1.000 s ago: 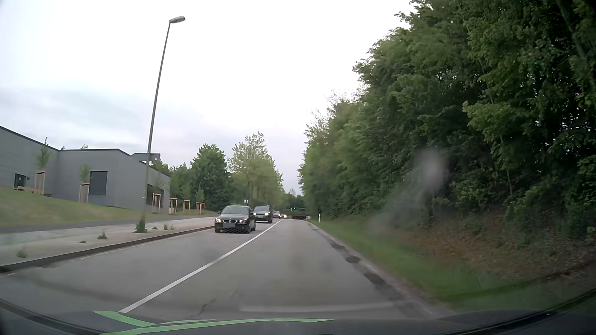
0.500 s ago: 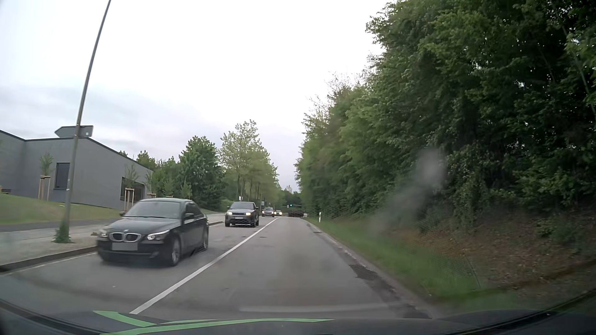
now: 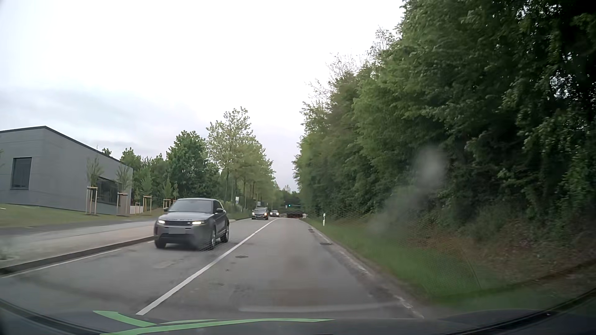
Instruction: Follow the waypoints while adhering to traffic rules and regulations
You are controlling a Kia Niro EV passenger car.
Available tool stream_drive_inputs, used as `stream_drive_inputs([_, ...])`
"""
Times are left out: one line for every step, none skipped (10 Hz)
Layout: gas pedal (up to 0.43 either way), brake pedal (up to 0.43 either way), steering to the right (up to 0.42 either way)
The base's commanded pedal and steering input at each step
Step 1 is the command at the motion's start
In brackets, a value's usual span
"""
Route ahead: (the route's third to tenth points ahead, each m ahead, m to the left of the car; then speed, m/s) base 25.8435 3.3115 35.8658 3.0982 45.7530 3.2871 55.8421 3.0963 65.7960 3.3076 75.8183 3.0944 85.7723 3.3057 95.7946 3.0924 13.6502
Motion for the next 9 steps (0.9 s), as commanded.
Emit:
stream_drive_inputs([0.429, 0.0, -0.005])
stream_drive_inputs([0.421, 0.0, -0.006])
stream_drive_inputs([0.398, 0.0, -0.006])
stream_drive_inputs([0.398, 0.0, -0.006])
stream_drive_inputs([0.39, 0.0, -0.006])
stream_drive_inputs([0.35, 0.0, -0.006])
stream_drive_inputs([0.35, 0.0, -0.006])
stream_drive_inputs([0.331, 0.0, -0.005])
stream_drive_inputs([0.311, 0.0, -0.005])
